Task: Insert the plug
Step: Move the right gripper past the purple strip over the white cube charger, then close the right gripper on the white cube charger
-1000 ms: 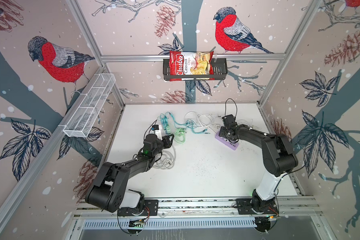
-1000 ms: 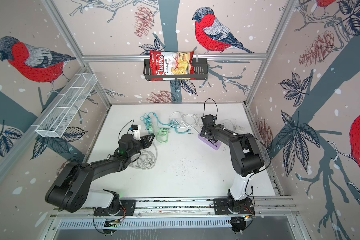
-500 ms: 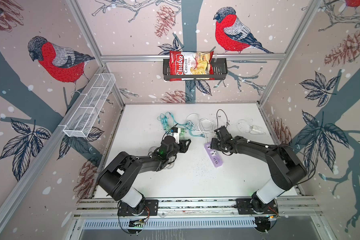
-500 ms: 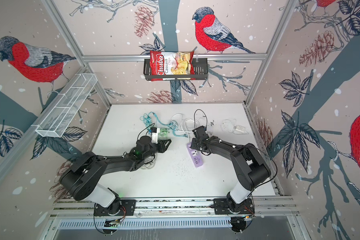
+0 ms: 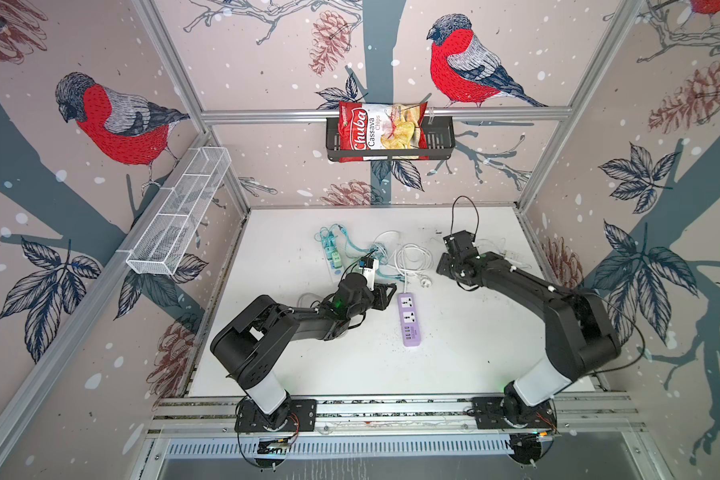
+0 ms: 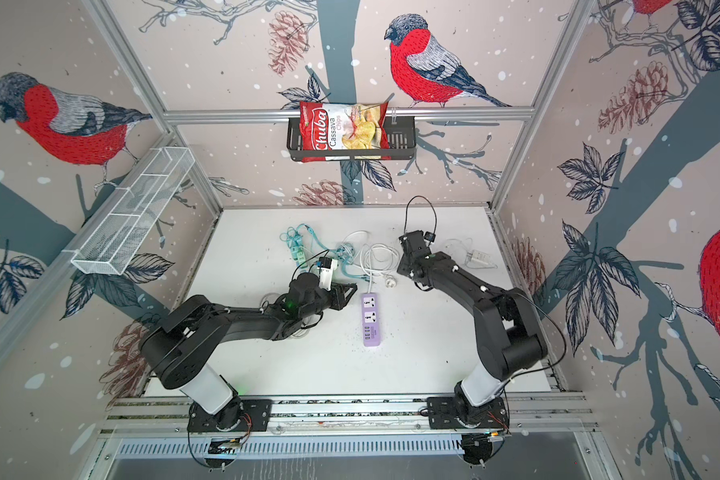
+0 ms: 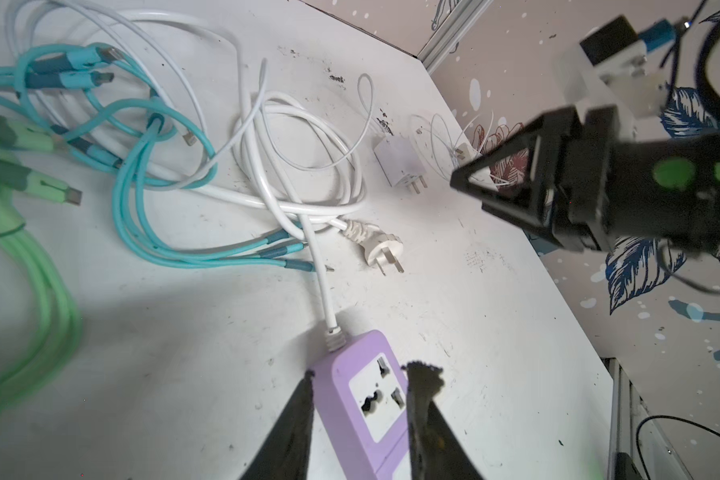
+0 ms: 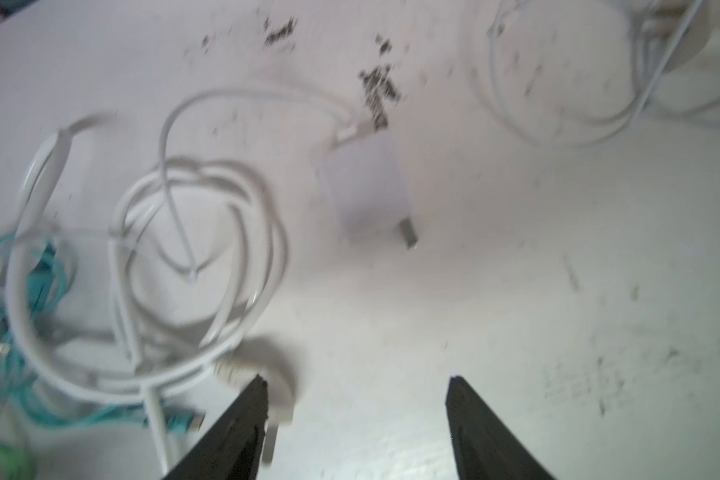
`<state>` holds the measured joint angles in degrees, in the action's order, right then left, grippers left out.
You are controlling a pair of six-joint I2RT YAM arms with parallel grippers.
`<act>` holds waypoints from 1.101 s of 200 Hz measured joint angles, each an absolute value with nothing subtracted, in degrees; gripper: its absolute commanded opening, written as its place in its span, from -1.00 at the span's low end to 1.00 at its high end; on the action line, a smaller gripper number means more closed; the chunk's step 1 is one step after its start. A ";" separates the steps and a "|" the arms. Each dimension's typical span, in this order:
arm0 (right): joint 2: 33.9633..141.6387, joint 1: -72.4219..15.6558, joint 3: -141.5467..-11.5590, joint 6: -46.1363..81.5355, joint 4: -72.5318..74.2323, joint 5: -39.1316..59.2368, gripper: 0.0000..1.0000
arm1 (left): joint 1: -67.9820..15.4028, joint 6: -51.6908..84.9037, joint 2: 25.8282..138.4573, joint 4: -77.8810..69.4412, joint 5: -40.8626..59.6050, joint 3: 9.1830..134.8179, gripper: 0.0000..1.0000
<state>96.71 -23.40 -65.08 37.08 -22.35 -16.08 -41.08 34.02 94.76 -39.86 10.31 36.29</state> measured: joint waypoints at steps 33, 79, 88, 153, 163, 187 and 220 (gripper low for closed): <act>107.20 -20.25 -74.91 33.21 -24.18 -17.91 0.36 | -42.26 32.53 93.60 -36.34 10.02 36.56 -0.27; 115.74 -18.72 -82.98 28.53 -26.24 -17.93 0.35 | -42.46 31.05 89.12 -32.53 9.82 34.74 -0.28; 116.11 -18.39 -83.37 28.25 -26.61 -17.85 0.36 | -42.46 30.68 87.85 -31.68 8.97 34.35 -0.27; 115.98 -17.19 -79.72 25.17 -25.98 -14.00 0.34 | -42.39 28.49 79.90 -24.82 3.92 33.32 -0.25; 115.79 -17.23 -79.37 24.64 -26.06 -12.36 0.33 | -42.33 28.47 79.57 -24.08 3.03 33.32 -0.26; 117.01 -17.17 -80.05 23.94 -25.32 -11.22 0.22 | -42.24 28.49 79.42 -22.55 2.52 33.32 -0.26; 118.48 -16.84 -80.49 23.83 -23.51 -10.52 -0.13 | -42.24 28.25 79.57 -21.58 2.55 33.34 -0.26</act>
<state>118.48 -16.84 -80.49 23.83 -23.51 -10.52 -42.24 28.25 79.57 -21.58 2.55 33.34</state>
